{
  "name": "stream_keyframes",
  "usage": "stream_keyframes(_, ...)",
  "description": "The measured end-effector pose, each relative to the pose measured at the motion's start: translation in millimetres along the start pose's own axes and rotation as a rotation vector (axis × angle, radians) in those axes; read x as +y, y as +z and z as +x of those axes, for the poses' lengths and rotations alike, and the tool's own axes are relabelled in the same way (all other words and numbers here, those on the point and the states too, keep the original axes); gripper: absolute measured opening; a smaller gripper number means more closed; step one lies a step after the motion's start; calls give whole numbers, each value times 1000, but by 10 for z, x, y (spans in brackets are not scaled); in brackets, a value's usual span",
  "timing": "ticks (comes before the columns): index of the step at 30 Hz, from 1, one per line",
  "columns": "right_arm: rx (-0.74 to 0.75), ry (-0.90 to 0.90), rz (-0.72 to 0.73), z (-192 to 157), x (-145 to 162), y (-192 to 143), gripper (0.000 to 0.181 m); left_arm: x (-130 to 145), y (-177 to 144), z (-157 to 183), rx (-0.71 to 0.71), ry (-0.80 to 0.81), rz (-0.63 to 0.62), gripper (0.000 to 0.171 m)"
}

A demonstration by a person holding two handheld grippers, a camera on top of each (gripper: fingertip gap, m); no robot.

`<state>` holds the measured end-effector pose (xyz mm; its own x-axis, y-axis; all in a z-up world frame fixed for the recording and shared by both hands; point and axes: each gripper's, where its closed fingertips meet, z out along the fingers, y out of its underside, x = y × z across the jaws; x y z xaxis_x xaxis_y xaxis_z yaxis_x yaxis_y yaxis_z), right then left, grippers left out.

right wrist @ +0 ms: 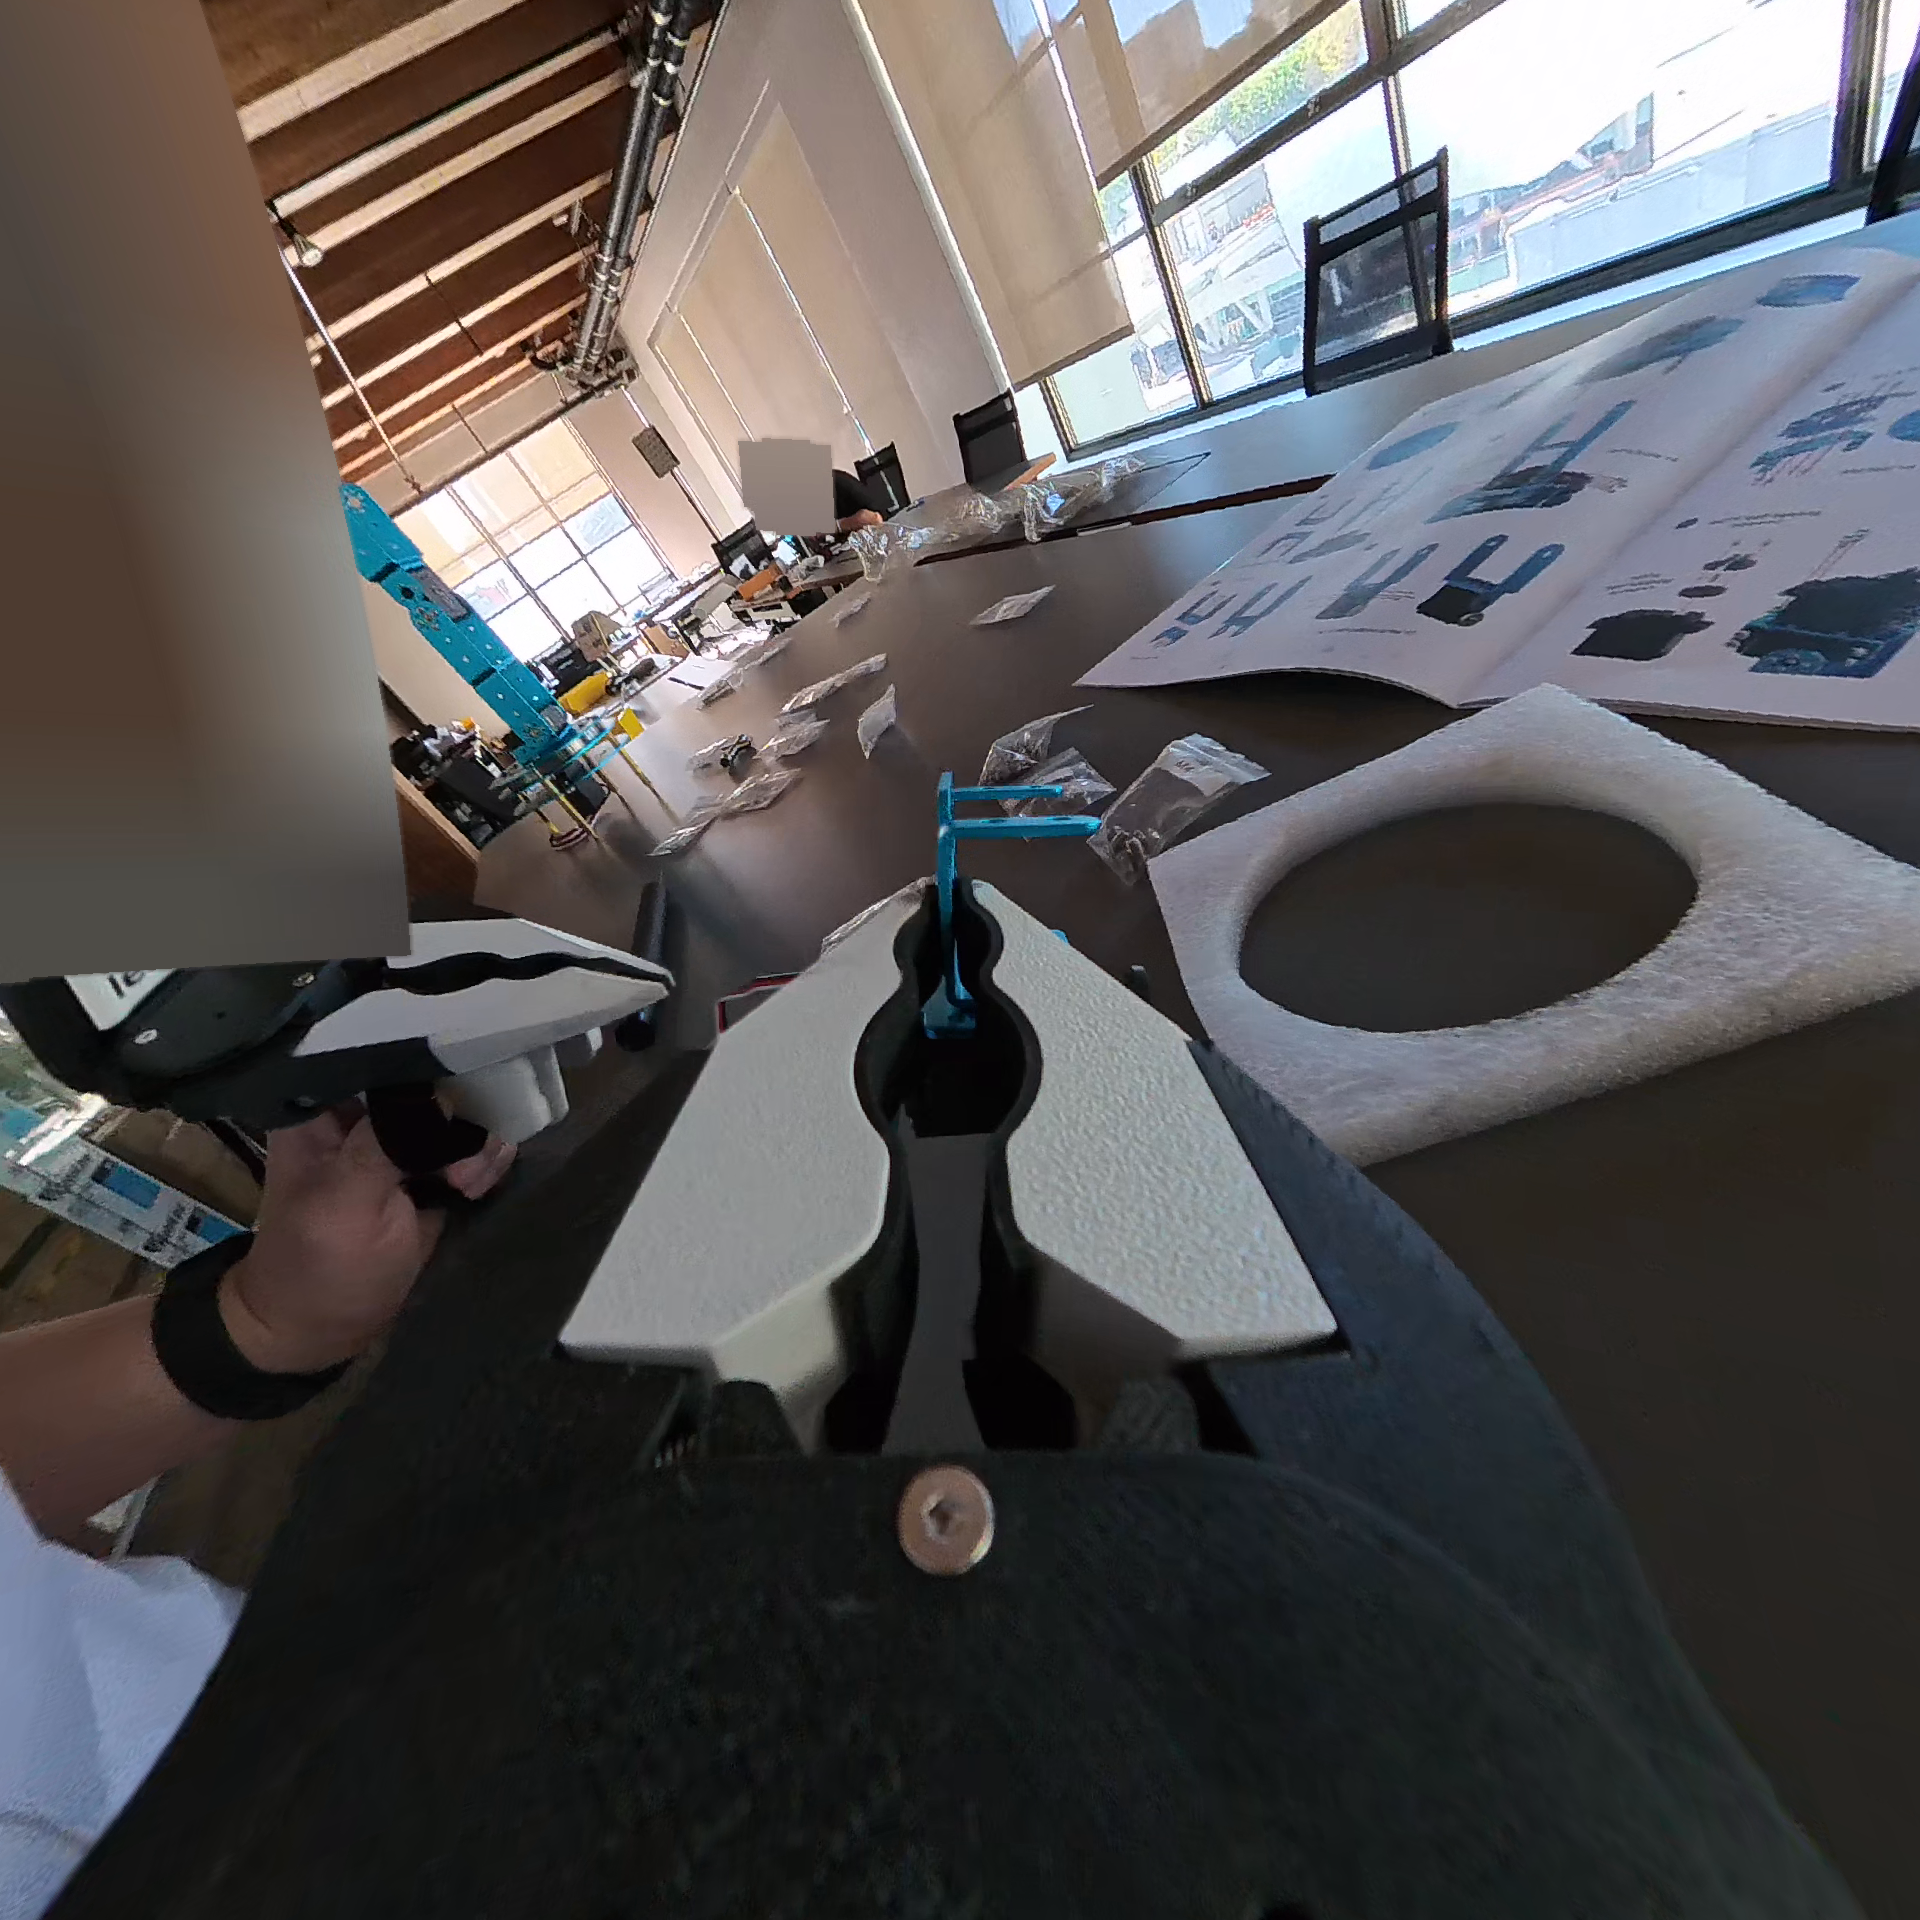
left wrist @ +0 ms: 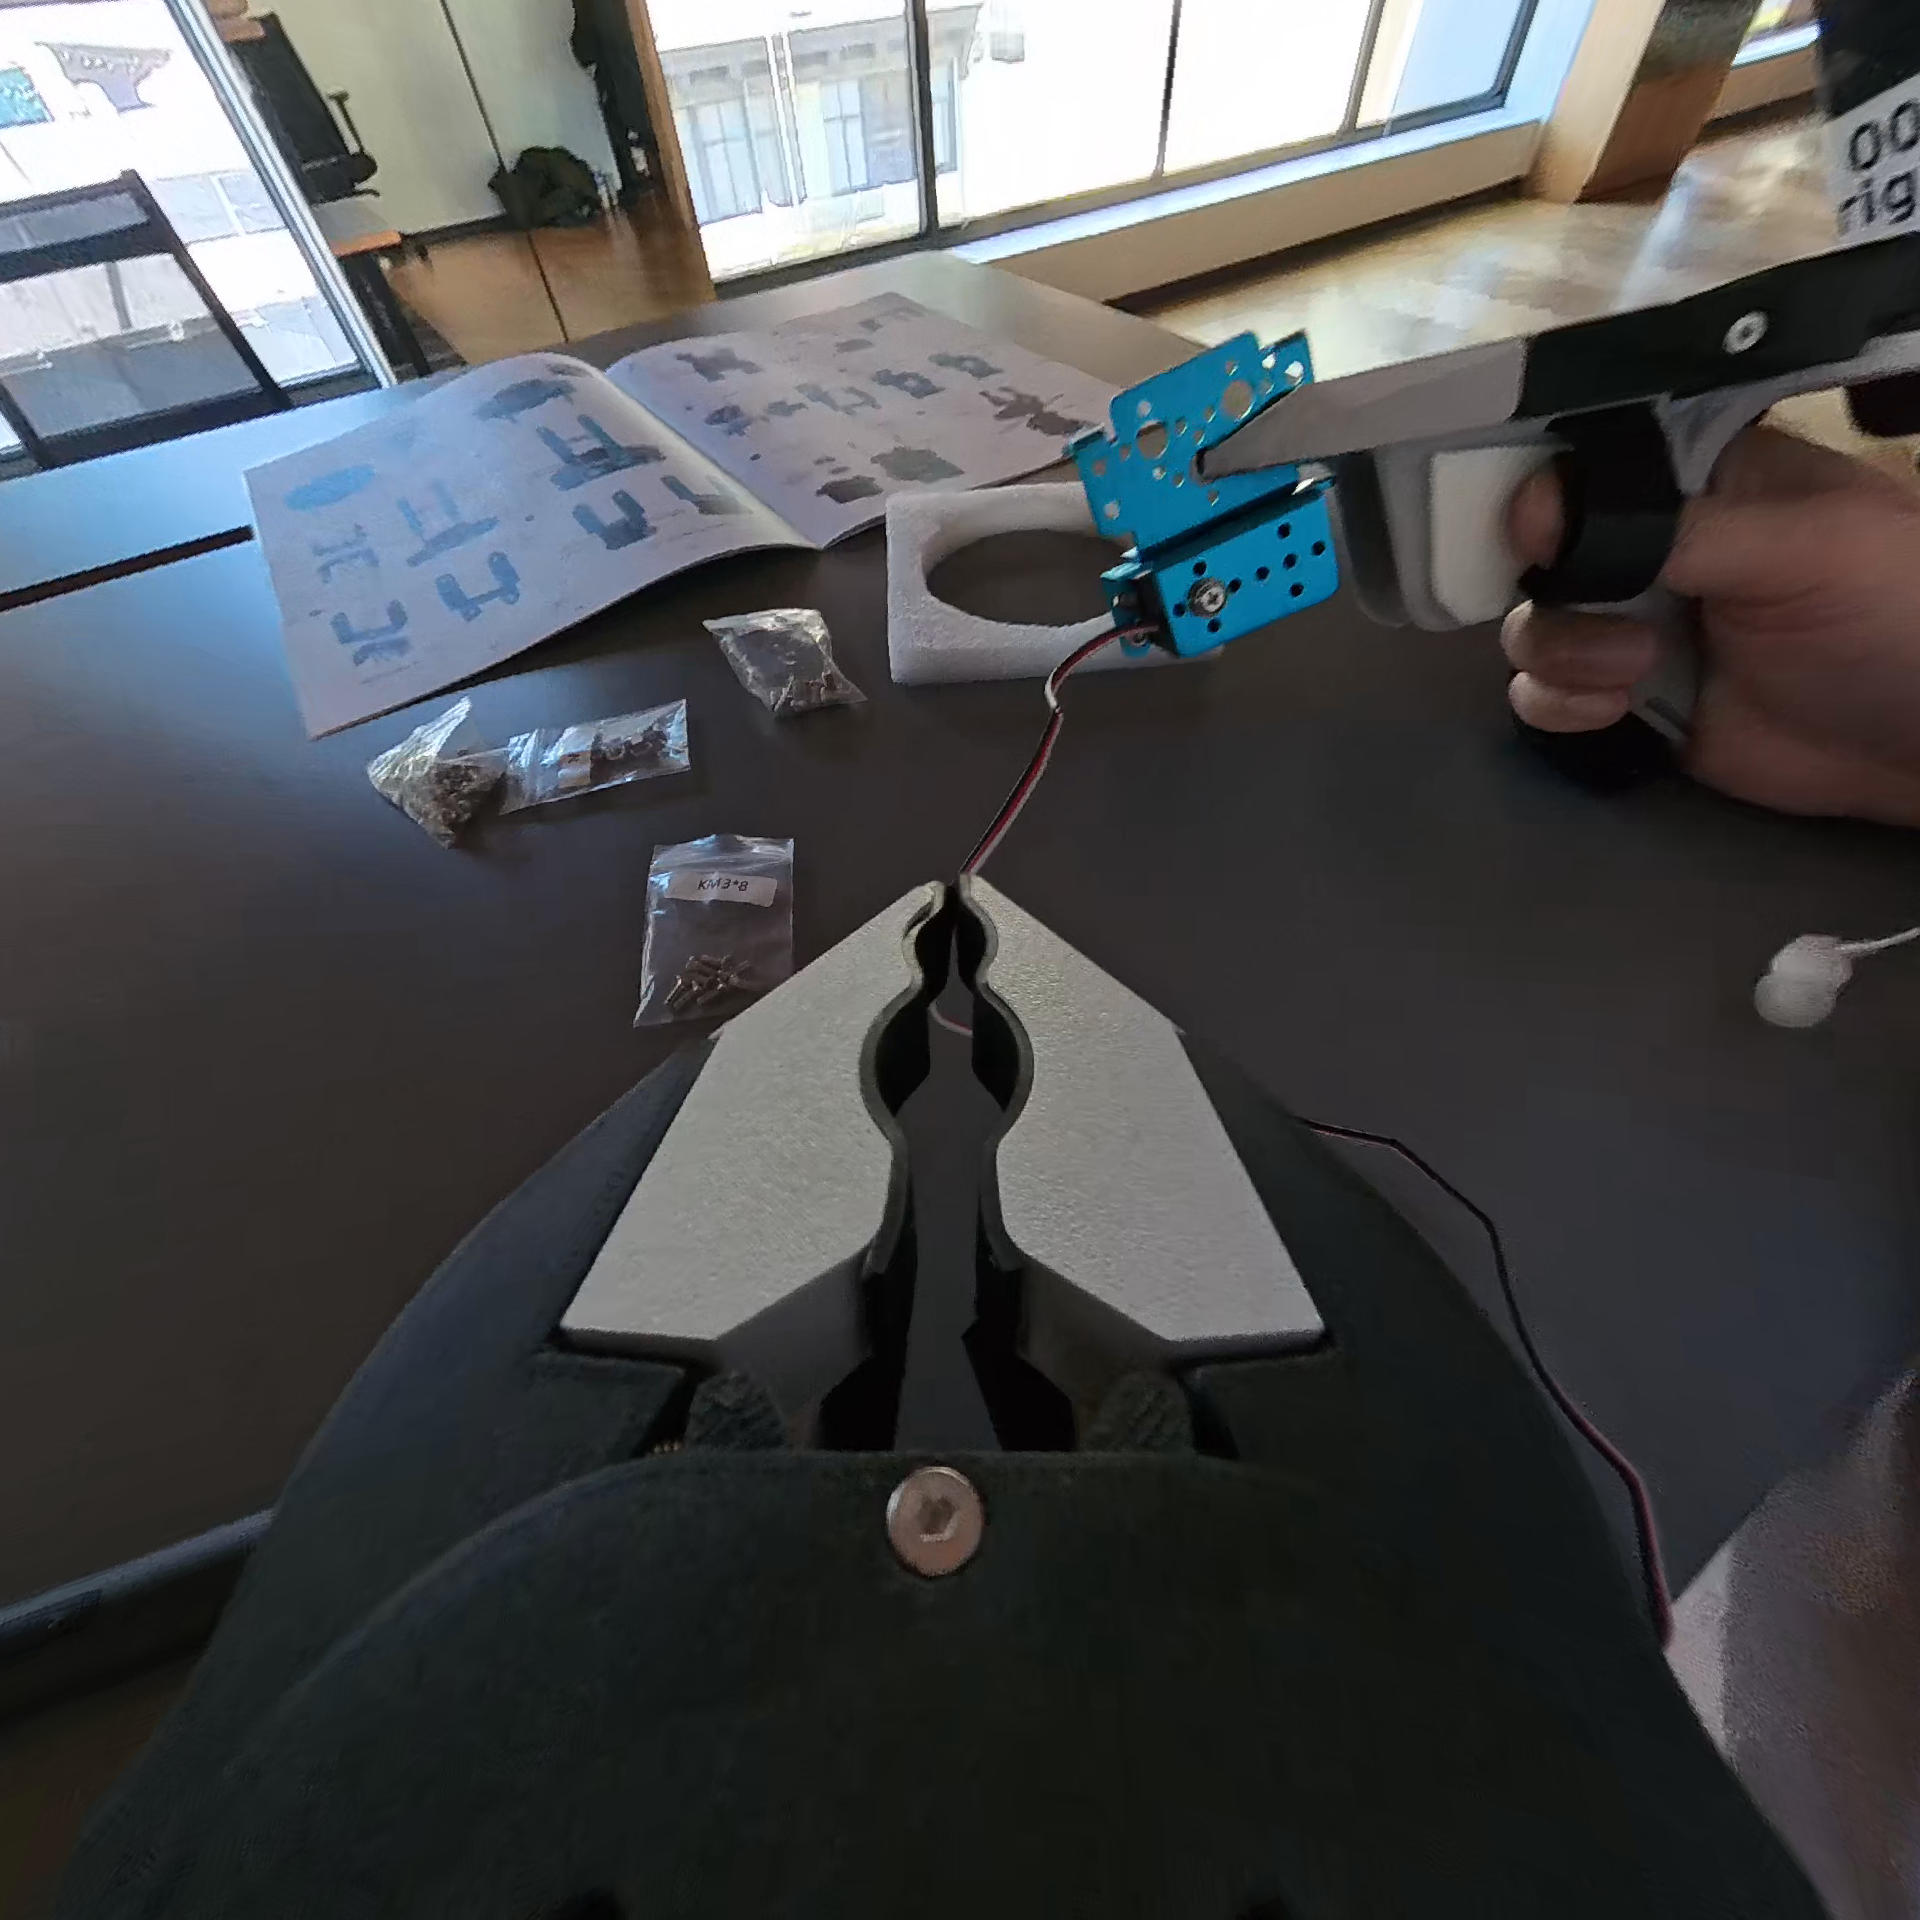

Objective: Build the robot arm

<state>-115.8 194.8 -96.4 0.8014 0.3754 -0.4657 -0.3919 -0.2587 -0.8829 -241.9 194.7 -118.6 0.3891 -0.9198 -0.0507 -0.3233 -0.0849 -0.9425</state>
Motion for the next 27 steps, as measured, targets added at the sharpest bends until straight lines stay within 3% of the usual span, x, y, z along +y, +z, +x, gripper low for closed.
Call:
stream_keyframes(9,107,-190,-15,-56,20,24,1,-350,-414,67,198,-136,315,0)
stream_keyframes(11,144,-206,-12,-157,26,42,1,-352,-579,41,229,-159,334,0)
stream_keyframes(16,127,-250,45,-1006,-8,327,2,-353,-1367,-197,232,-159,429,5)
stream_keyframes(20,78,-324,110,-1929,82,836,2,-65,-2133,-558,245,-173,465,18)
stream_keyframes(24,112,-345,160,-2731,352,1419,2,299,-2860,-1002,308,-206,419,26)
stream_keyframes(27,55,-321,182,-3312,650,1859,2,329,-3333,-1496,326,-283,417,34)
